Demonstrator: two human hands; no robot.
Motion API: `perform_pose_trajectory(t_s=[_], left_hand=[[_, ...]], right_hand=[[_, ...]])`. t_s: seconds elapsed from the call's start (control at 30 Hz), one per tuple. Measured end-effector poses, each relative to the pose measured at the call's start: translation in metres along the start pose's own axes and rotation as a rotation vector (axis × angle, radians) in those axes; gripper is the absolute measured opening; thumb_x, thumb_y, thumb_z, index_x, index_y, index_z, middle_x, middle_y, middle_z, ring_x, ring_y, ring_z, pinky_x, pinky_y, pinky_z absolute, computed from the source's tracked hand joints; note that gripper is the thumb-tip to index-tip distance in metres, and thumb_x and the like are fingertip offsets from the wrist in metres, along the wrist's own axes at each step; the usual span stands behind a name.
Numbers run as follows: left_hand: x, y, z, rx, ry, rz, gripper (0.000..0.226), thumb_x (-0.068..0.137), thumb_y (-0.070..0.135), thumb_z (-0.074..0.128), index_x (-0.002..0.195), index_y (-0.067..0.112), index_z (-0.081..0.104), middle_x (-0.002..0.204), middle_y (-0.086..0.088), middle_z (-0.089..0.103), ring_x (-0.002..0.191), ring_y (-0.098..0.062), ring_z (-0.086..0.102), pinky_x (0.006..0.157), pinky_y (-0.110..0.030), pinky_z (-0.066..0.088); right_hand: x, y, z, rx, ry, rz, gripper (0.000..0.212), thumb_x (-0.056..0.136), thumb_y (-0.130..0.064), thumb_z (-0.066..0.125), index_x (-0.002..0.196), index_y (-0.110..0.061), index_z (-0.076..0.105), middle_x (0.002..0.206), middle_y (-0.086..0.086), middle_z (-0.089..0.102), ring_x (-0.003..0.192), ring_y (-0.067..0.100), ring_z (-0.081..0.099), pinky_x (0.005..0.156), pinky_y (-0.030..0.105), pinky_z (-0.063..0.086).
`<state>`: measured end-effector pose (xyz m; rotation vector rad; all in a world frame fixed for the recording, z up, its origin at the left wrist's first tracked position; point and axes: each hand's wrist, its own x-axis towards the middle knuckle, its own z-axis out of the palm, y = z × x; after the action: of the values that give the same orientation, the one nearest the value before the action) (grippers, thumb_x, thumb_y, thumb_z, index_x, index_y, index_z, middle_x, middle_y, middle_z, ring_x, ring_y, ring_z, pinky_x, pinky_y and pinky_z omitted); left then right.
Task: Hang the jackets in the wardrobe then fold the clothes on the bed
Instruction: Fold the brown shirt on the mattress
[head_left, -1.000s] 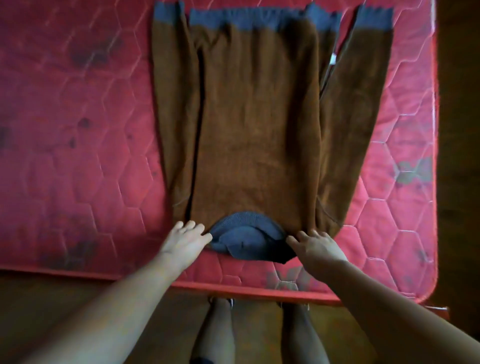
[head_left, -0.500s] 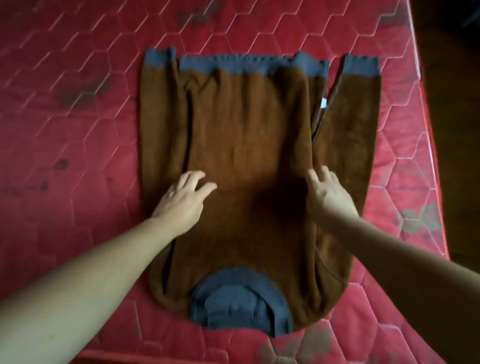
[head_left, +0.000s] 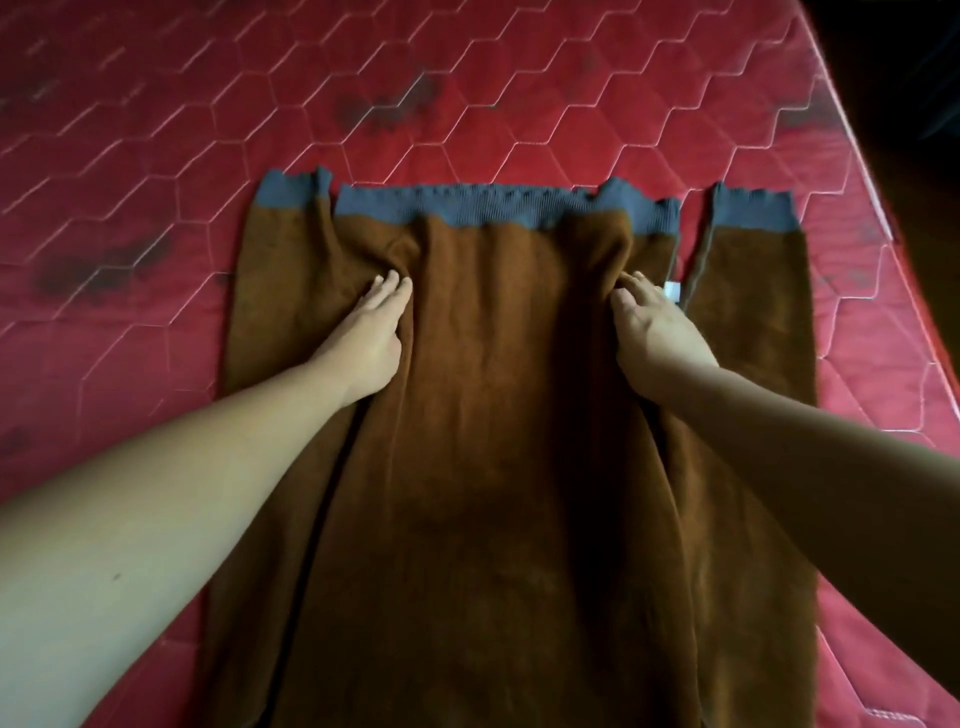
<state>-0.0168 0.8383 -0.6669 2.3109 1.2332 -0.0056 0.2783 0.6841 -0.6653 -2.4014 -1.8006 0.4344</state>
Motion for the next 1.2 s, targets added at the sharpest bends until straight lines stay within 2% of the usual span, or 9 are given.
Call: perform_pose_trajectory(t_s=[0.13, 0.33, 0.43, 0.6, 0.7, 0.77, 0.93, 1.03, 1.2], left_hand=[[0.011, -0.01, 0.008, 0.22, -0.017, -0.1, 0.071, 0.103, 0.02, 0.031, 0.158, 0.018, -0.013, 0.168, -0.009, -0.011, 0.155, -0.023, -0.009, 0.126, -0.041, -0.002], [0.014, -0.053, -0.023, 0.314, -0.135, -0.343, 0.062, 0.105, 0.049, 0.019, 0.157, 0.036, -0.01, 0.164, 0.004, -0.026, 0.154, -0.026, -0.015, 0.122, -0.057, 0.002], [0.016, -0.059, -0.03, 0.326, -0.179, -0.341, 0.062, 0.104, 0.053, 0.014, 0.156, 0.037, -0.016, 0.162, 0.008, -0.032, 0.153, -0.022, -0.02, 0.122, -0.059, 0.0], [0.023, -0.061, -0.042, 0.29, -0.252, -0.377, 0.063, 0.105, 0.053, 0.015, 0.155, 0.037, -0.018, 0.158, 0.013, -0.038, 0.151, -0.017, -0.025, 0.121, -0.061, -0.002], [0.035, -0.048, -0.044, 0.217, -0.158, -0.348, 0.062, 0.107, 0.042, 0.026, 0.16, 0.027, -0.002, 0.164, 0.007, -0.026, 0.152, -0.018, -0.022, 0.122, -0.059, 0.001], [0.046, -0.03, -0.038, 0.166, -0.014, -0.225, 0.061, 0.106, 0.039, 0.031, 0.161, 0.025, 0.007, 0.167, 0.003, -0.016, 0.153, -0.018, -0.019, 0.124, -0.053, 0.0], [0.067, -0.018, -0.005, 0.276, 0.05, -0.162, 0.066, 0.1, 0.065, 0.02, 0.158, 0.042, -0.001, 0.167, -0.003, -0.015, 0.153, -0.021, -0.017, 0.124, -0.048, -0.008], [0.08, -0.034, 0.0, 0.347, 0.152, -0.206, 0.07, 0.093, 0.071, 0.012, 0.157, 0.043, 0.005, 0.168, -0.003, -0.007, 0.155, -0.022, -0.009, 0.124, -0.047, -0.006], [0.098, -0.052, -0.015, 0.373, 0.113, -0.202, 0.071, 0.093, 0.072, 0.007, 0.157, 0.043, -0.001, 0.168, -0.003, -0.01, 0.154, -0.02, -0.013, 0.124, -0.047, -0.007]], right_hand=[[0.009, -0.001, 0.019, -0.031, -0.027, 0.128, 0.053, 0.104, -0.016, 0.02, 0.156, -0.008, 0.021, 0.169, 0.014, 0.004, 0.156, 0.031, -0.003, 0.125, 0.051, 0.004], [0.02, 0.045, -0.007, -0.128, -0.131, 0.202, 0.058, 0.105, -0.02, 0.02, 0.161, -0.026, 0.006, 0.169, 0.0, -0.012, 0.155, 0.02, -0.012, 0.121, 0.052, 0.016], [0.024, 0.069, -0.022, -0.22, -0.143, 0.205, 0.062, 0.105, -0.019, 0.022, 0.16, -0.035, -0.001, 0.169, -0.003, -0.014, 0.155, 0.014, -0.011, 0.118, 0.054, 0.026], [0.021, 0.085, -0.04, -0.335, -0.208, 0.161, 0.07, 0.106, -0.024, 0.03, 0.155, -0.05, -0.012, 0.168, -0.006, -0.015, 0.156, 0.019, -0.006, 0.119, 0.055, 0.022], [0.036, 0.07, -0.038, -0.272, -0.153, 0.182, 0.071, 0.099, -0.017, 0.038, 0.16, -0.037, 0.007, 0.17, 0.003, -0.006, 0.155, 0.028, -0.011, 0.122, 0.061, 0.007], [0.051, 0.047, -0.03, -0.106, -0.021, 0.184, 0.059, 0.102, -0.03, 0.037, 0.159, -0.026, 0.021, 0.17, 0.009, 0.002, 0.155, 0.031, -0.007, 0.123, 0.061, 0.004], [0.072, 0.029, 0.007, -0.102, -0.007, 0.257, 0.077, 0.093, -0.079, 0.008, 0.159, -0.04, 0.004, 0.17, 0.003, -0.008, 0.155, 0.031, -0.013, 0.123, 0.056, -0.006], [0.083, 0.046, 0.018, -0.143, 0.07, 0.27, 0.086, 0.082, -0.091, 0.0, 0.157, -0.047, 0.001, 0.17, 0.003, -0.005, 0.155, 0.03, -0.012, 0.122, 0.057, -0.007], [0.106, 0.071, 0.008, -0.128, 0.06, 0.289, 0.088, 0.078, -0.094, -0.001, 0.154, -0.051, -0.003, 0.17, 0.003, -0.006, 0.155, 0.024, -0.016, 0.121, 0.058, -0.007]])
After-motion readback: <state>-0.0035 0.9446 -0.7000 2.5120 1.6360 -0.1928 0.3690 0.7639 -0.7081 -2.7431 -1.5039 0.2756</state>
